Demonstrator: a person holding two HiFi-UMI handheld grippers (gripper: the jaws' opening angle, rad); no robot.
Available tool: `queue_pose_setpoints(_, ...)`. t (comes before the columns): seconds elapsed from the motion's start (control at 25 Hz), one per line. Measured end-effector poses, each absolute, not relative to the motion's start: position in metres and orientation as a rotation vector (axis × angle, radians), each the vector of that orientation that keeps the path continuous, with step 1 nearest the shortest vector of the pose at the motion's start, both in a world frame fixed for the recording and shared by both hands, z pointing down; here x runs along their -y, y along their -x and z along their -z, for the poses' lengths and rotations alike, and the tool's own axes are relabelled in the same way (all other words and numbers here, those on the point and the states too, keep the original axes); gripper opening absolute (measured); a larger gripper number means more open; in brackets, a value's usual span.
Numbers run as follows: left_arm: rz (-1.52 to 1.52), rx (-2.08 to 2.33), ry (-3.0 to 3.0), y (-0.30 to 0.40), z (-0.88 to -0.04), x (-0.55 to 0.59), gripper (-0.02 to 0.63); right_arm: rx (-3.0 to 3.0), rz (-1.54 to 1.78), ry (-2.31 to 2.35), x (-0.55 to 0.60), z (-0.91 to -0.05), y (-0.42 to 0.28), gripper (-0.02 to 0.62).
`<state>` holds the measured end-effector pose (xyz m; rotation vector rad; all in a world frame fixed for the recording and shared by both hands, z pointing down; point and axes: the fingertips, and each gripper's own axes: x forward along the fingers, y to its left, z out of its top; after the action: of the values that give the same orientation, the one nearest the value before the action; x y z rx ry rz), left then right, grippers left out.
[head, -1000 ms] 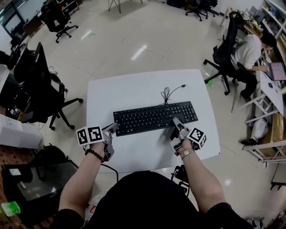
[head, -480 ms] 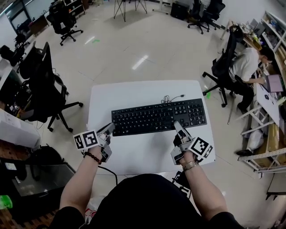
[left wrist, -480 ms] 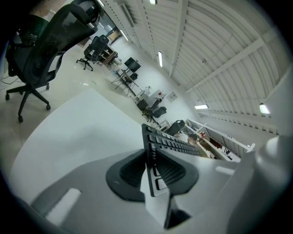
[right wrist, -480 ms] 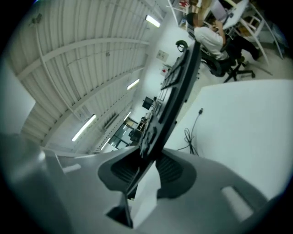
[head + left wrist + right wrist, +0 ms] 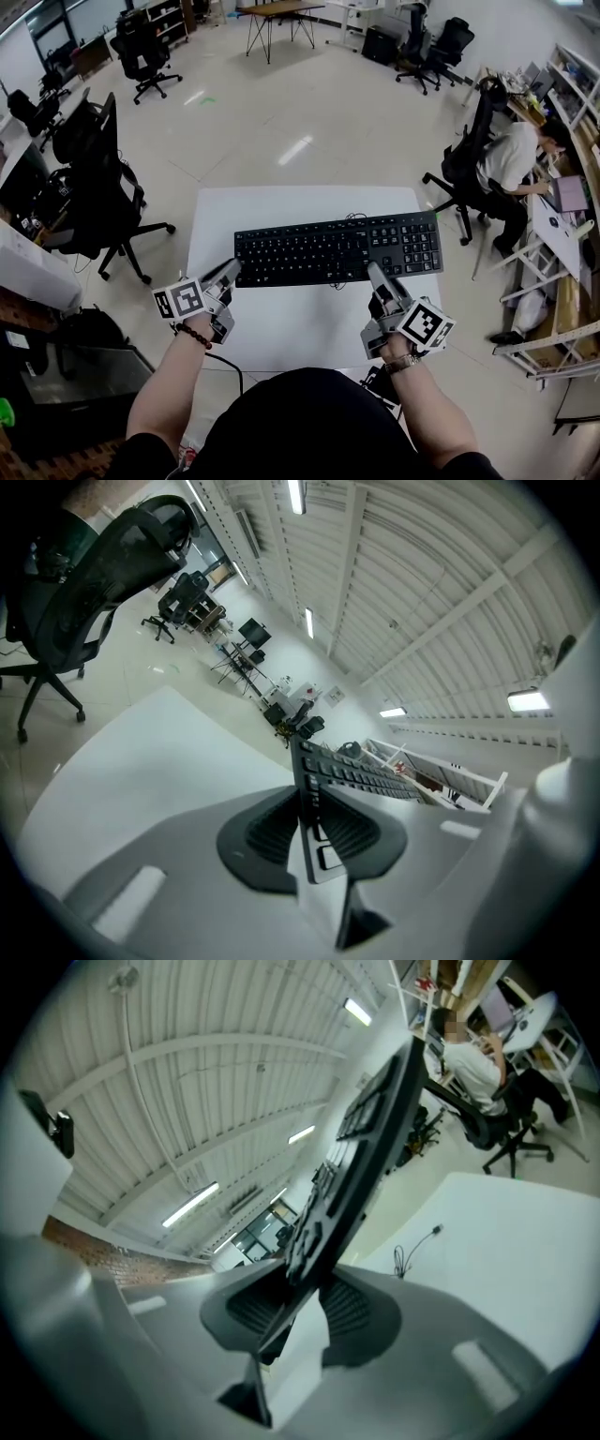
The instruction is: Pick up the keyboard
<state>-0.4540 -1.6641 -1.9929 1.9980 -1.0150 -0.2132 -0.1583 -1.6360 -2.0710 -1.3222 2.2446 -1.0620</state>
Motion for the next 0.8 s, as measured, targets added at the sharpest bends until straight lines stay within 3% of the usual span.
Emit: queue_pose_setpoints(0.8,0.231,1.020,-2.025,0.451,2.006,1.663,0.075,-2.258,1.029,1.315,1.631,2.078,0.154,0.114)
